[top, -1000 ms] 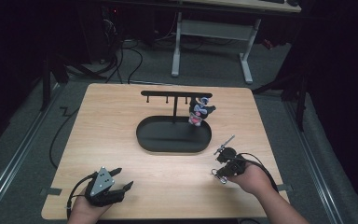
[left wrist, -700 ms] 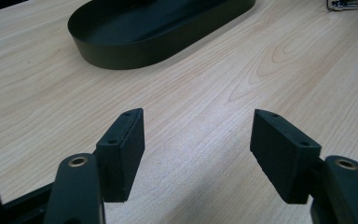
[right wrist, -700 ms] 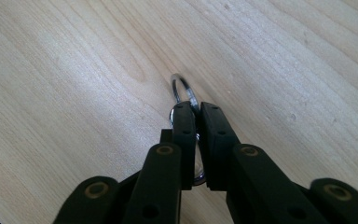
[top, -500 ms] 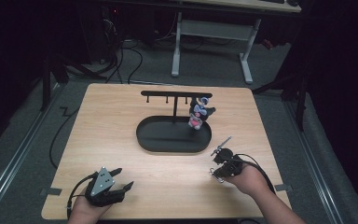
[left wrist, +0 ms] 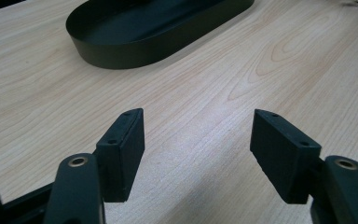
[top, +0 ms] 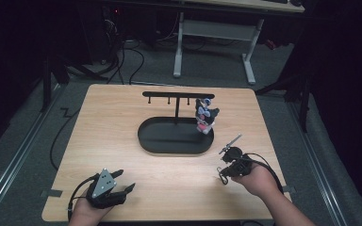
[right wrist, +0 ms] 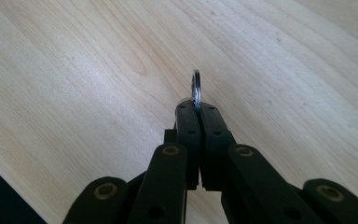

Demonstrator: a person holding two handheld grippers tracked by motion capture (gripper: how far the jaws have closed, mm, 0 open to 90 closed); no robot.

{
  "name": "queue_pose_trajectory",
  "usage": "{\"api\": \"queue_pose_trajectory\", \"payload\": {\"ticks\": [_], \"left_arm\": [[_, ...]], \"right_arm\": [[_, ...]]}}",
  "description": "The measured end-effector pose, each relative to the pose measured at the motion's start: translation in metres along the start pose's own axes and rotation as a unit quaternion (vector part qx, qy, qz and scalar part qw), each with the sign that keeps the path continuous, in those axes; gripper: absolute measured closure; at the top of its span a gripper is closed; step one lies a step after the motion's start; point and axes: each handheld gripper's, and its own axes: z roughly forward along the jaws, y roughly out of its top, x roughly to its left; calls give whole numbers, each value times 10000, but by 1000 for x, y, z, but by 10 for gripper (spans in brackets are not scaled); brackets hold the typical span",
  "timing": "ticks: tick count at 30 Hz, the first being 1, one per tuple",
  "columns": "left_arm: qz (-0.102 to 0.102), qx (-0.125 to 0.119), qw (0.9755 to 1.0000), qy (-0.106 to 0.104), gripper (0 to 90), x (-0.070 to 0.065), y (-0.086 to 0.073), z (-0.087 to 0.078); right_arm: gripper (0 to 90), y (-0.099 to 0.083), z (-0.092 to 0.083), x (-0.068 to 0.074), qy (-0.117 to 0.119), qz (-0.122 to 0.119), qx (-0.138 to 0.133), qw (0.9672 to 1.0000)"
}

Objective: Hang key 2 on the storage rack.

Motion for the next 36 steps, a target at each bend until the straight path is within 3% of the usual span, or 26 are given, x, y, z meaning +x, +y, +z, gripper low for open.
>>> {"api": "queue_pose_trajectory", "payload": {"ticks": [2, 3, 5, 6, 7, 36], "left_arm": [[1, 2, 10000, 0, 359, 0, 0, 0], [-1, 0, 10000, 0, 359, 0, 0, 0], [4, -1, 10000, 0, 358, 0, 0, 0], [6, -2, 10000, 1, 359, 0, 0, 0], [5, -3, 10000, -5, 359, -1, 0, 0], [16, -10, 10000, 6, 359, -1, 0, 0]], "right_arm": [[892, 0, -2, 0, 8, 28, -4, 10000], [892, -2, -8, 0, 68, 159, -51, 9998], [893, -2, -9, -2, 54, 39, -95, 9999], [892, -3, -12, 0, 33, 220, -49, 9997], [892, -3, -15, -2, 33, 107, -119, 9999], [893, 5, -42, -7, 56, 295, -233, 9993]]}}
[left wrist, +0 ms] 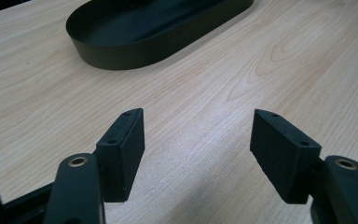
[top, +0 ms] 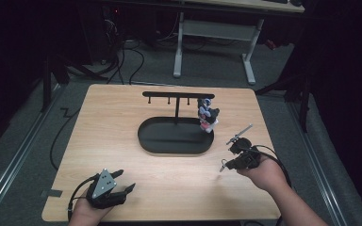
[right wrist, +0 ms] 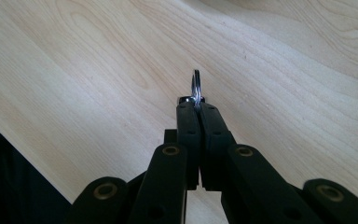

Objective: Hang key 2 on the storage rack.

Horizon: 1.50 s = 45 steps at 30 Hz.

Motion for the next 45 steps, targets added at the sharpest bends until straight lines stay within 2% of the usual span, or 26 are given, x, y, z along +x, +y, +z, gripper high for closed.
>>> {"api": "queue_pose_trajectory", "payload": {"ticks": [3, 8, 9, 13, 17, 20, 27, 38, 45], "left_arm": [[7, 3, 10000, 1, 359, 0, 0, 0], [-6, -11, 10000, 27, 358, 1, -1, 0], [-14, -18, 10000, 24, 358, 1, -1, 0], [-25, -25, 10000, 20, 358, 1, -1, -1], [-44, -22, 10000, 21, 358, 1, -1, -2], [-49, -30, 10000, 32, 358, 1, -1, -2], [-63, -11, 10000, 22, 358, 2, -2, -2], [-83, -39, 10000, 38, 358, 3, -2, -2], [-58, -3, 10000, 27, 358, 3, -2, -2]], "right_arm": [[892, 5, -4, 1, 6, -45, -25, 10000], [892, 11, -10, 3, 46, -20, -36, 10000], [892, 13, -11, 4, 46, 48, 0, 10000], [892, 17, -12, 4, 68, -17, -17, 10000], [892, 23, -14, 5, 60, 27, -15, 10000], [893, 29, -16, 5, 63, -72, 2, 10000], [893, 50, -24, 9, 35, -142, -9, 9999], [892, 78, -24, 13, 99, -160, -27, 9998], [892, 104, -28, 14, 173, -232, -111, 9995]]}}
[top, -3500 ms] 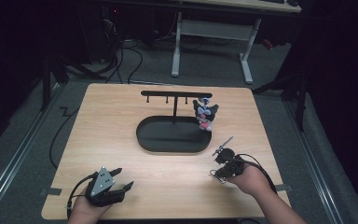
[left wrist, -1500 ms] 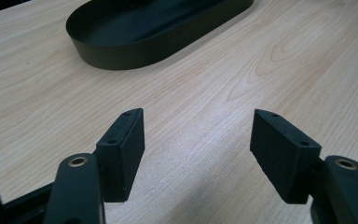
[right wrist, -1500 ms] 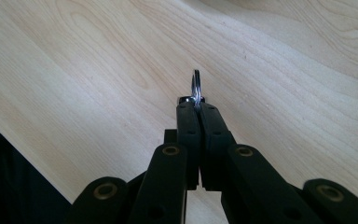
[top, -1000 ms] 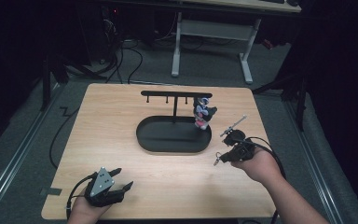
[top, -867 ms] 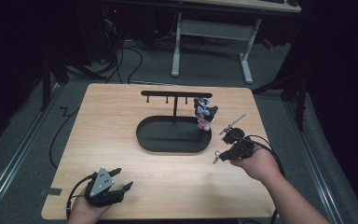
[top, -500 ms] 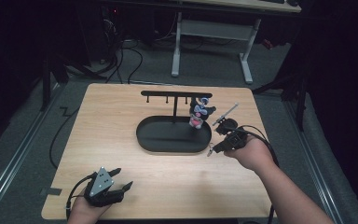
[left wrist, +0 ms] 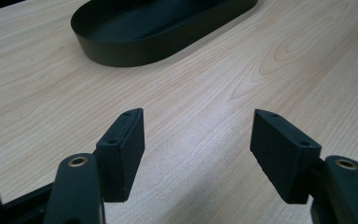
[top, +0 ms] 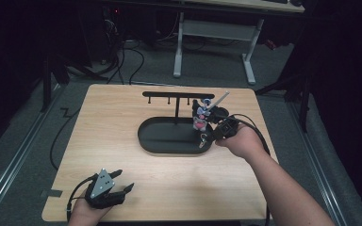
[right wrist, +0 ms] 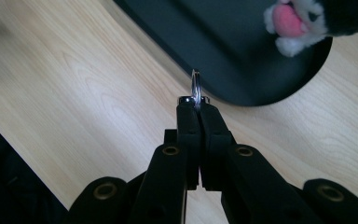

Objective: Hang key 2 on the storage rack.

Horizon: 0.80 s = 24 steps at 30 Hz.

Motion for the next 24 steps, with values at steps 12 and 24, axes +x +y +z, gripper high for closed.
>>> {"api": "queue_pose_trajectory", "payload": {"ticks": [12, 24], "left_arm": [[-31, -18, 10000, 11, 358, 2, 0, -1], [-54, -38, 10000, 31, 358, 3, -1, -1]], "right_arm": [[892, 30, -6, -2, -32, 32, -49, 10000], [892, 59, -12, -5, -69, 22, -107, 9999]]}}
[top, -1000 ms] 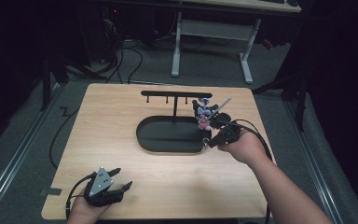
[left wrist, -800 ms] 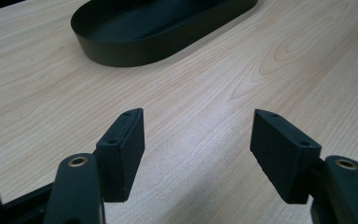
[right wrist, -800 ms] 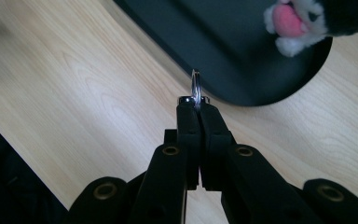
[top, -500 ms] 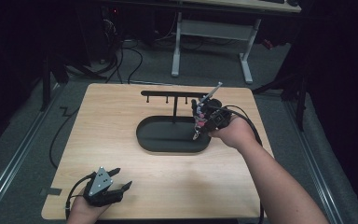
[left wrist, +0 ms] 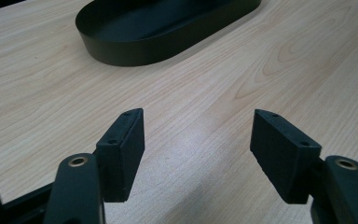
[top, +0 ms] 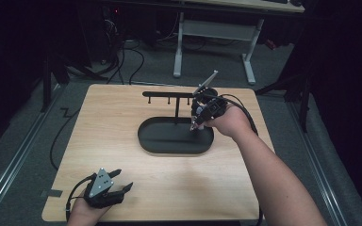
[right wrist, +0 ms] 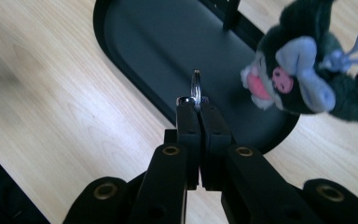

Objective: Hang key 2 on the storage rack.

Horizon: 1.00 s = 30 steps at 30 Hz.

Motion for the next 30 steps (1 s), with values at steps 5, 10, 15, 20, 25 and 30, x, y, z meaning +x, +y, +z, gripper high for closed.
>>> {"api": "queue_pose_trajectory", "payload": {"ticks": [5, 10, 15, 20, 25, 30], "left_arm": [[-2, 19, 10000, -9, 358, 1, 0, -1], [-5, 28, 10000, -12, 358, 1, 0, -1], [0, 9, 10000, 3, 358, 1, -1, 0], [8, 30, 10000, -7, 358, 1, -1, 0], [29, 68, 10000, -48, 358, 1, -1, 0], [47, 70, 10000, -44, 358, 0, -1, 1]], "right_arm": [[892, 14, 1, 0, -3, 28, -14, 10000], [892, 27, 1, -1, -64, -48, -74, 9999], [892, 38, -1, -7, -84, 20, -169, 9998], [892, 44, -1, -16, -162, 138, -210, 9996], [890, 45, 1, -21, -186, 231, -203, 9994], [880, 47, 9, -24, -249, 179, -201, 9993]]}}
